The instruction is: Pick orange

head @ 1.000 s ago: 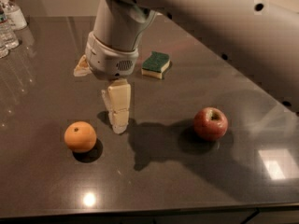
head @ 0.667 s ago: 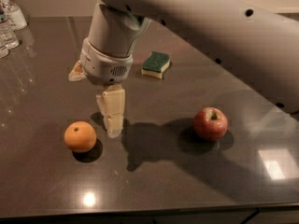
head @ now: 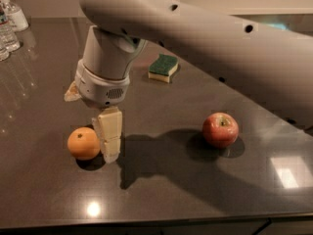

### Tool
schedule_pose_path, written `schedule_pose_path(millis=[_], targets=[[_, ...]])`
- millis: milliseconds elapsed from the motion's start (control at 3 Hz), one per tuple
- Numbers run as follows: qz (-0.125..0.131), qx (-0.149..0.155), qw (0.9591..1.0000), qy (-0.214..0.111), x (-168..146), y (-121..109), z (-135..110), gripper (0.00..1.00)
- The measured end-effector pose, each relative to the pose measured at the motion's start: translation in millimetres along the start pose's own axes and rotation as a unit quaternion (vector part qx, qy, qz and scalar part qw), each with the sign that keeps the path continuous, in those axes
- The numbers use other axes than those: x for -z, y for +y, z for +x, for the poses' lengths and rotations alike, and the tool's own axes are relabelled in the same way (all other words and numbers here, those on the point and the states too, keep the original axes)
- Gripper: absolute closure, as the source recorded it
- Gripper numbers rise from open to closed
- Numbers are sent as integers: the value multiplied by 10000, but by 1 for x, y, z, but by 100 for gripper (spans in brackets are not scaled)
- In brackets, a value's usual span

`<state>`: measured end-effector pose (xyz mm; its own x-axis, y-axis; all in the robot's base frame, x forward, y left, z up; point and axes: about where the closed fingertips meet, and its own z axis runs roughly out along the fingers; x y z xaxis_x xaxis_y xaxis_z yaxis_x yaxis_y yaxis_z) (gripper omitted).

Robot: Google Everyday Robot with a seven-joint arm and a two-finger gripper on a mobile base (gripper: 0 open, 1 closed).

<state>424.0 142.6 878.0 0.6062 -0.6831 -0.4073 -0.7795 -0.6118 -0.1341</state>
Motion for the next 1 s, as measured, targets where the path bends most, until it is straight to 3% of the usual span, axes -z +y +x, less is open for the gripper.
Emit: schedule_pose_path(millis=[1000], targets=[[-181, -94, 9997, -107, -22, 8, -6, 0]])
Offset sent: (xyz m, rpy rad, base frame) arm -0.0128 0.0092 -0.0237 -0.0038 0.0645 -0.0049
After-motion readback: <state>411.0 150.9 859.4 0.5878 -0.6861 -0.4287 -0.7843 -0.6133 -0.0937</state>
